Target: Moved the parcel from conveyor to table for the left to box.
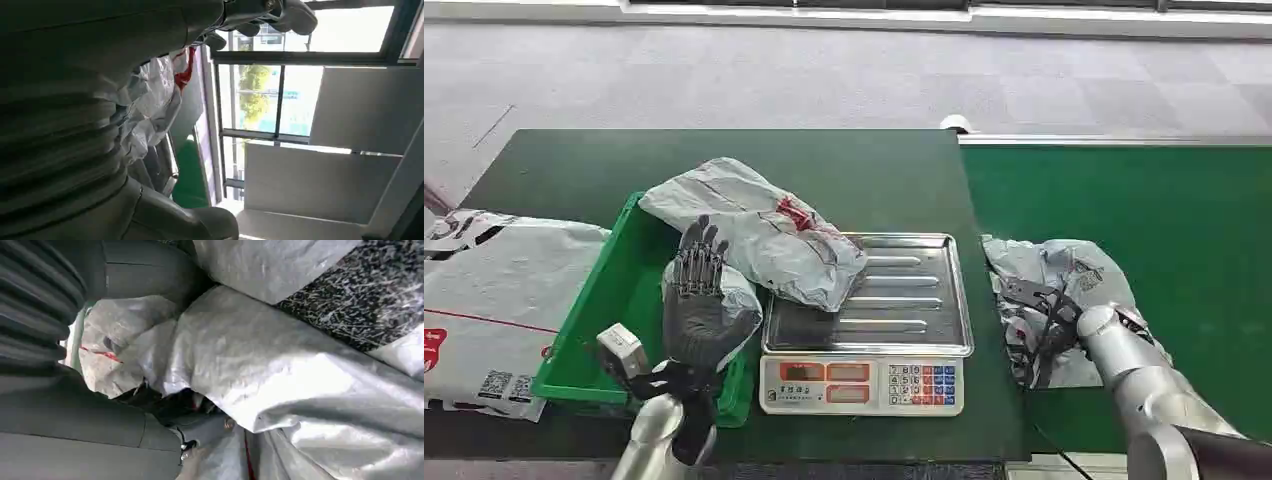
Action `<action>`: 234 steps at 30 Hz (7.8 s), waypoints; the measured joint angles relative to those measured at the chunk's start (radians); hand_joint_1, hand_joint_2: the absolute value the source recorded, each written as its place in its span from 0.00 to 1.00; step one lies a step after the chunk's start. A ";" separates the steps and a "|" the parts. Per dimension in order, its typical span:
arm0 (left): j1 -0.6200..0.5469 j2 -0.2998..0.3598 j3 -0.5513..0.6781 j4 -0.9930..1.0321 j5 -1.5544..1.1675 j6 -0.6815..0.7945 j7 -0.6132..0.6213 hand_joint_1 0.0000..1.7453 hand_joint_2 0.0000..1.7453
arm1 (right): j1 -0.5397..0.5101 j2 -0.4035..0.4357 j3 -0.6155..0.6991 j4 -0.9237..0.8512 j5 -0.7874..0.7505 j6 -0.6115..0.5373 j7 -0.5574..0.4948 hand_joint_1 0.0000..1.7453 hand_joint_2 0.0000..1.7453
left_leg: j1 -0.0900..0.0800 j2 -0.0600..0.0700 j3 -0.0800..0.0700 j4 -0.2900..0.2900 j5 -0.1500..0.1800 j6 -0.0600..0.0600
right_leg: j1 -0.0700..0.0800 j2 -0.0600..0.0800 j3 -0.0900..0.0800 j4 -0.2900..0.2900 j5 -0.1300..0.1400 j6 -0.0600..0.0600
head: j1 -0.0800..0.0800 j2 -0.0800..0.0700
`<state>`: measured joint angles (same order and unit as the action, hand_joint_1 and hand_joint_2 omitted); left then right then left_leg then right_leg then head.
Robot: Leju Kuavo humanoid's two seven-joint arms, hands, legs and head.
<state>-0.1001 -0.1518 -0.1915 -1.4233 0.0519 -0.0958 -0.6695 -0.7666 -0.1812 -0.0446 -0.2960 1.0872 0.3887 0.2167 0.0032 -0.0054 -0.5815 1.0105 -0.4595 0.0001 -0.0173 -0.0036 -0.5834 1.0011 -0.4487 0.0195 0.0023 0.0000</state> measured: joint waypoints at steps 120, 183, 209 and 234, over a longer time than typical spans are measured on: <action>0.058 -0.017 0.295 -0.393 -0.187 0.202 0.002 0.00 1.00 | -0.144 0.455 0.574 -0.204 -0.730 -0.240 -0.431 0.00 0.00 | 0.004 0.004 -0.012 -0.001 0.007 -0.006 | 0.003 0.004 -0.016 0.004 0.005 -0.006 | 0.000 0.000; -0.665 -0.199 -0.496 1.002 -1.154 0.198 0.749 1.00 1.00 | 0.732 0.378 0.056 -1.476 -0.853 -0.860 -0.879 0.00 1.00 | 0.001 0.006 -0.012 0.000 0.006 -0.004 | 0.001 0.004 -0.015 0.003 0.007 -0.005 | 0.000 0.000; -0.432 -0.032 -0.110 0.130 -0.703 0.488 0.398 1.00 1.00 | 0.842 0.378 0.006 -1.470 -0.874 -0.888 -0.883 0.00 1.00 | 0.001 0.006 -0.014 -0.001 0.006 -0.004 | 0.001 0.005 -0.019 0.004 0.005 -0.006 | 0.000 0.000; -0.111 0.086 0.124 -0.290 -0.669 0.586 0.343 0.04 1.00 | 0.930 0.402 -0.066 -1.505 -0.926 -0.637 -0.775 0.00 1.00 | 0.002 0.006 -0.014 -0.001 0.005 -0.005 | 0.002 0.004 -0.018 0.003 0.003 -0.007 | 0.000 0.000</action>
<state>-0.2109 -0.0660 -0.0675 -1.7128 -0.6172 0.4906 -0.3262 0.1635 0.2209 -0.1106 -1.8010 0.1610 -0.2480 -0.5585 0.0055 0.0006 -0.5958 1.0090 -0.4549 -0.0047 -0.0151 0.0006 -0.6014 1.0045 -0.4460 0.0126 0.0023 0.0000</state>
